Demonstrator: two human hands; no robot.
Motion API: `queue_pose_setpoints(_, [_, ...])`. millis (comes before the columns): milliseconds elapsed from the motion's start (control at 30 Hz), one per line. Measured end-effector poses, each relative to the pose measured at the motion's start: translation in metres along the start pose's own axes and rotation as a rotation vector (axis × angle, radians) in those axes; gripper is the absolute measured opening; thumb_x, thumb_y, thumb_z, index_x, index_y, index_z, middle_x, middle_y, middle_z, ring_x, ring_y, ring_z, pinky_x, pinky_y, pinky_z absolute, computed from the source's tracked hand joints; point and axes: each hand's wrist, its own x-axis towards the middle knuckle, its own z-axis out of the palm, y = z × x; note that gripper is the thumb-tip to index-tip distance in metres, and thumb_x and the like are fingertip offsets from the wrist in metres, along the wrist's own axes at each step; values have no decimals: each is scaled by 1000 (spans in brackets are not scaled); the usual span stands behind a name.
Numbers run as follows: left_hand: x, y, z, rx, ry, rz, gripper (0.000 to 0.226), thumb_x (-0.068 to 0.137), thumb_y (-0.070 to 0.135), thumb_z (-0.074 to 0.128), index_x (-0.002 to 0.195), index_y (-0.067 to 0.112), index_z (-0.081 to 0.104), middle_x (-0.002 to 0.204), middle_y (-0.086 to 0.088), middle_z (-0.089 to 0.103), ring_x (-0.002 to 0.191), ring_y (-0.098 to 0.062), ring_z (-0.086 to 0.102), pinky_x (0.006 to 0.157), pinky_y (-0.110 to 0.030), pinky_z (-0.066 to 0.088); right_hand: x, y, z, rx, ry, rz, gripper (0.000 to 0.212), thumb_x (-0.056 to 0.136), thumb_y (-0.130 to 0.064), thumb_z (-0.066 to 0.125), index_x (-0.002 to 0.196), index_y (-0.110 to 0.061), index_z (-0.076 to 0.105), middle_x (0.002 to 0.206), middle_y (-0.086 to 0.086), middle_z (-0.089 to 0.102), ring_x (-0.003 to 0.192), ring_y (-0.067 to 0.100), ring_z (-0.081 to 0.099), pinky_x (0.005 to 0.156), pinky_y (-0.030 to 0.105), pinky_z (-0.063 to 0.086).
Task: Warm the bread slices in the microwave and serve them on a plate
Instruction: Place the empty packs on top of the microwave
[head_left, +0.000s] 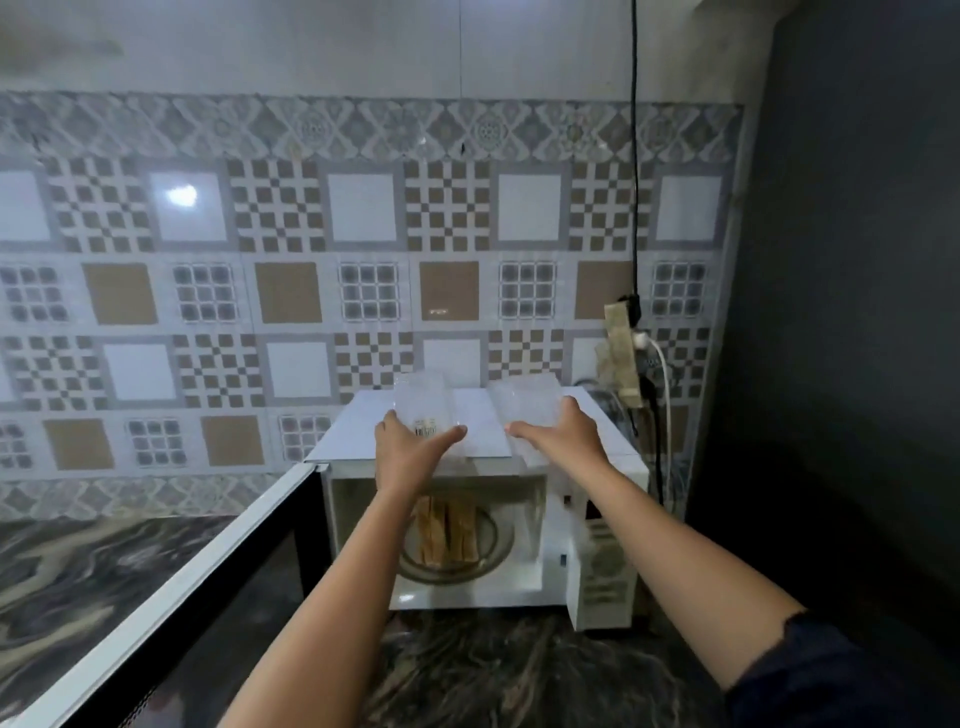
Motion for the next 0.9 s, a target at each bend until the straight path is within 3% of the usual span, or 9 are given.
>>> queue_pose_setpoints(67, [29, -3, 3, 63, -25, -24, 118, 31, 77, 73, 127, 13, 47, 125, -7, 56, 109, -24, 59, 88, -42, 54, 25, -6, 3, -42, 4, 16, 78, 70, -48, 74, 130, -13, 38, 126, 4, 51, 106, 24, 54, 70, 21, 45])
queue_pose_setpoints(133, [46, 0, 7, 96, -49, -47, 106, 46, 63, 80, 130, 11, 43, 128, -7, 52, 113, -26, 55, 92, -40, 51, 49, -8, 8, -89, -2, 40, 86, 69, -50, 74, 136, -13, 34, 133, 7, 48, 115, 27, 52, 83, 31, 47])
queue_pose_setpoints(233, [73, -1, 17, 141, -74, -69, 99, 55, 50, 84, 134, 9, 39, 131, -9, 49, 119, -28, 49, 98, -40, 46, 78, -4, 22, -100, -17, 90, 90, 68, -49, 75, 138, -14, 32, 135, 7, 48, 115, 27, 54, 87, 34, 48])
queue_pose_setpoints(367, [100, -4, 31, 218, -126, -94, 101, 52, 55, 83, 131, 9, 41, 129, -9, 51, 116, -28, 51, 97, -43, 47, 105, 8, 40, -89, -34, 150, 85, 65, -50, 76, 133, -15, 39, 131, 6, 52, 111, 26, 56, 88, 35, 50])
queue_pose_setpoints(600, [116, -14, 40, 359, -195, -121, 99, 55, 67, 75, 130, 10, 41, 126, -8, 56, 112, -27, 54, 93, -38, 49, 127, 11, 60, -202, -4, 173, 101, 69, -61, 70, 141, -7, 26, 143, 14, 40, 129, 32, 43, 101, 41, 42])
queue_pose_setpoints(900, [113, -6, 45, 456, -228, -127, 103, 63, 70, 67, 137, 7, 31, 140, -11, 43, 127, -31, 42, 101, -41, 39, 135, 7, 59, -230, -69, 202, 98, 77, -56, 65, 145, -4, 17, 148, 15, 32, 133, 33, 38, 102, 38, 39])
